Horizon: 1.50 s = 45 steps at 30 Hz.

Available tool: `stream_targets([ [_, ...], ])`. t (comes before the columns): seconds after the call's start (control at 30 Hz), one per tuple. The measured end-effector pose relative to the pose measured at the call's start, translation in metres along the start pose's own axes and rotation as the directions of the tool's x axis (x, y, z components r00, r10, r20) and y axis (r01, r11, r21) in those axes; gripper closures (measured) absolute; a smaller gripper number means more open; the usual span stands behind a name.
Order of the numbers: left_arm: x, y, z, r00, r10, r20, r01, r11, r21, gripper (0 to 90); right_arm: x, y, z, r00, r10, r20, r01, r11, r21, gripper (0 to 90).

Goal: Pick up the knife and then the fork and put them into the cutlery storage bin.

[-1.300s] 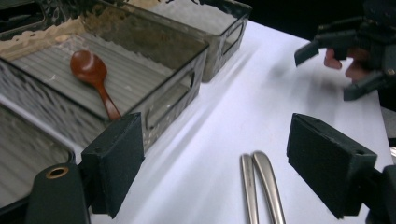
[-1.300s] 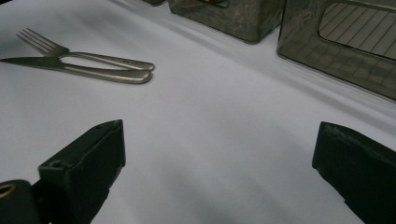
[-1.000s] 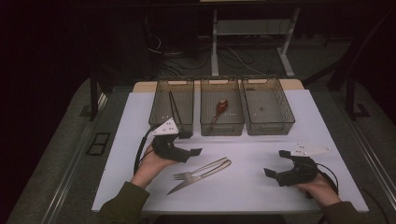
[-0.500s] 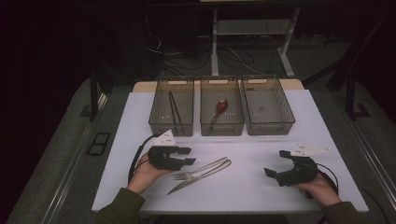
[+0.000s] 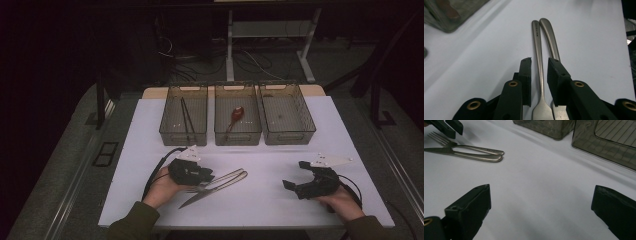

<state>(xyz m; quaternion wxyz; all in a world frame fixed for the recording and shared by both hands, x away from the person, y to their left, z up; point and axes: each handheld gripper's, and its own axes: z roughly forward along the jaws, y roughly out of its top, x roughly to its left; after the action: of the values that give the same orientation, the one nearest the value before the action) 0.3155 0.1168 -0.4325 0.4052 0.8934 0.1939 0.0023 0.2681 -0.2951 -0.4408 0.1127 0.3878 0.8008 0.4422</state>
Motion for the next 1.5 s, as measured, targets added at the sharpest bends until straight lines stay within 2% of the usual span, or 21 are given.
stream_targets([
  [0.2, -0.003, -0.001, 0.005, 0.9999, -0.004, -0.01, 0.004, 0.9996, 0.028, 77.2, 0.0, 0.0, 0.0, 1.0, 0.002, 0.0, -0.002, 1.0, -0.001, 2.1],
  [0.37, -0.004, -0.001, 0.009, 1.0, 0.004, 0.002, -0.004, 0.9991, 0.042, 78.9, 0.0, 0.0, 0.0, 1.0, 0.006, 0.0, -0.006, 1.0, -0.001, 2.1],
  [0.5, -0.007, -0.001, 0.015, 0.9999, 0.015, -0.004, -0.015, 0.9978, 0.064, 79.4, -0.001, 0.0, 0.0, 1.0, 0.005, -0.001, -0.005, 1.0, 0.0, 2.1],
  [0.63, -0.008, -0.002, 0.018, 0.999, 0.032, -0.03, -0.03, 0.9959, 0.085, 80.2, -0.001, 0.0, 0.0, 1.0, 0.002, -0.002, -0.002, 1.0, -0.004, 2.1],
  [0.83, -0.012, -0.004, 0.019, 0.9971, 0.057, -0.05, -0.054, 0.996, 0.072, 83.6, -0.001, 0.0, 0.0, 1.0, 0.0, -0.005, 0.0, 1.0, -0.002, 2.1],
  [0.93, -0.01, -0.004, 0.018, 0.9972, 0.062, -0.04, -0.059, 0.9951, 0.079, 84.1, 0.0, -0.001, 0.001, 0.9998, -0.019, 0.002, 0.019, 1.0, 0.007, 2.1],
  [1.03, -0.008, -0.004, 0.018, 0.9985, 0.043, -0.033, -0.041, 0.9968, 0.068, 84.4, 0.0, -0.001, 0.003, 0.9994, -0.035, 0.001, 0.035, 0.999, 0.027, 2.1],
  [1.13, -0.006, -0.004, 0.016, 0.9992, 0.035, -0.02, -0.034, 0.9969, 0.071, 84.6, -0.002, 0.001, 0.004, 0.9998, -0.02, 0.005, 0.02, 1.0, 0.012, 2.1],
  [1.2, -0.005, -0.002, 0.012, 0.9996, 0.024, -0.012, -0.024, 0.998, 0.058, 84.6, -0.006, 0.004, 0.002, 0.9999, 0.012, 0.009, -0.012, 1.0, 0.012, 2.1],
  [1.27, -0.004, 0.0, 0.009, 0.9998, 0.018, -0.007, -0.018, 0.9987, 0.048, 84.7, -0.008, 0.005, 0.001, 0.9999, 0.008, 0.015, -0.008, 1.0, 0.019, 2.1],
  [1.37, -0.004, 0.004, 0.005, 0.9994, 0.036, -0.002, -0.036, 0.9987, 0.036, 84.6, -0.007, 0.009, 0.001, 0.9999, -0.001, -0.014, 0.001, 0.998, 0.057, 2.0],
  [1.47, -0.005, 0.008, 0.002, 0.9987, 0.051, 0.005, -0.051, 0.9984, 0.027, 84.6, -0.004, 0.015, 0.0, 0.9958, -0.031, -0.086, 0.038, 0.996, 0.078, 2.0],
  [1.5, -0.006, 0.01, 0.001, 0.9985, 0.055, 0.008, -0.055, 0.9983, 0.022, 84.6, -0.003, 0.016, 0.001, 0.9945, -0.045, -0.094, 0.053, 0.995, 0.081, 2.0],
])
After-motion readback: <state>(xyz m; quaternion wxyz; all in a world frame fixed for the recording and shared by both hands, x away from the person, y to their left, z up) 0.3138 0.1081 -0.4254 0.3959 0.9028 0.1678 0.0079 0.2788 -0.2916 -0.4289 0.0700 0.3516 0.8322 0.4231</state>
